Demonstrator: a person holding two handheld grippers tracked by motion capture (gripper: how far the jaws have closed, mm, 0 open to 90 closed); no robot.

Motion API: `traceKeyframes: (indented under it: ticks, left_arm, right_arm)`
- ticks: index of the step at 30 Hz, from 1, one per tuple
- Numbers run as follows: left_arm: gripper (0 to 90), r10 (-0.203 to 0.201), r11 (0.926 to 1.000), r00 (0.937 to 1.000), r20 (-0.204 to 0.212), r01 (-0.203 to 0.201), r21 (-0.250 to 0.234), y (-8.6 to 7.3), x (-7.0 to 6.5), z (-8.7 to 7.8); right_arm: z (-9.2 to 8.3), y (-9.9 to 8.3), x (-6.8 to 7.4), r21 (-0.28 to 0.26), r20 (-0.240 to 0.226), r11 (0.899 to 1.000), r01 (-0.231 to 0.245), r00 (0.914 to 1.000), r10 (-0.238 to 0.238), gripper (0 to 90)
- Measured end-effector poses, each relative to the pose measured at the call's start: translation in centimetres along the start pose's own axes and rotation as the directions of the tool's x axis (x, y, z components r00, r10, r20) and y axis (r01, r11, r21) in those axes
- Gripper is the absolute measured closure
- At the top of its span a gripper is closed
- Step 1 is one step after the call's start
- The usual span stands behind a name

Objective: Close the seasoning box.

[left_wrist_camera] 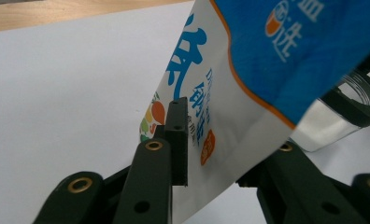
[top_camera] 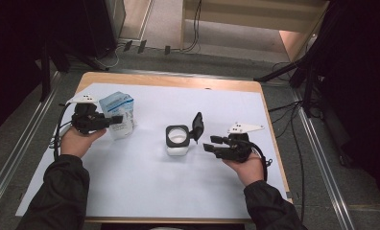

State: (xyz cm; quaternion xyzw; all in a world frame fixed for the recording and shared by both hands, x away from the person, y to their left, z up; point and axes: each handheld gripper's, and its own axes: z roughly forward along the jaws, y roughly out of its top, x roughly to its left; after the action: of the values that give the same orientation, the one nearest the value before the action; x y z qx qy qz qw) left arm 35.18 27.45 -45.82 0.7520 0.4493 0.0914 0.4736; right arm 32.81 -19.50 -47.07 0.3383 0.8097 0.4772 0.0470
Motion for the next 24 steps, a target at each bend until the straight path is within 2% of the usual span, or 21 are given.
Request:
traceKeyframes:
  ticks: [2, 6, 13, 18, 20, 24]
  left_arm:
    - [68.2, -0.004, 1.0000, 1.0000, -0.003, 0.004, -0.008, 0.0, 0.0, -0.1]
    - [62.5, -0.008, 0.9999, 1.0000, 0.003, 0.008, -0.009, 0.1, 0.0, -0.5]
    - [52.1, 0.026, 0.9996, 0.9997, -0.001, -0.026, 0.013, 0.1, -0.3, -0.5]
    - [45.1, 0.008, 0.9996, 1.0000, -0.004, -0.008, 0.027, 0.0, -0.3, -0.8]
    - [42.2, 0.009, 0.9995, 0.9999, -0.010, -0.008, 0.030, 0.0, -0.4, -0.9]
    - [40.2, 0.016, 0.9991, 0.9996, -0.024, -0.015, 0.039, -0.1, -0.4, -1.2]
  right_arm:
    - [0.1, 0.1, -0.2, -0.010, 0.004, 1.000, -0.002, 1.0000, 0.002, 56.2]
    - [0.1, 0.4, -0.4, -0.021, 0.009, 0.999, -0.037, 0.9993, 0.037, 61.6]
    - [0.6, 0.9, -0.5, -0.026, 0.015, 0.999, -0.036, 0.9992, 0.037, 71.7]
    - [1.2, 1.5, -0.6, -0.036, 0.029, 0.999, -0.032, 0.9990, 0.033, 85.8]
    - [1.4, 1.7, -0.7, -0.039, 0.028, 0.998, -0.049, 0.9984, 0.050, 89.9]
    - [1.7, 2.4, -0.8, -0.056, 0.026, 0.997, -0.061, 0.9977, 0.062, 90.0]
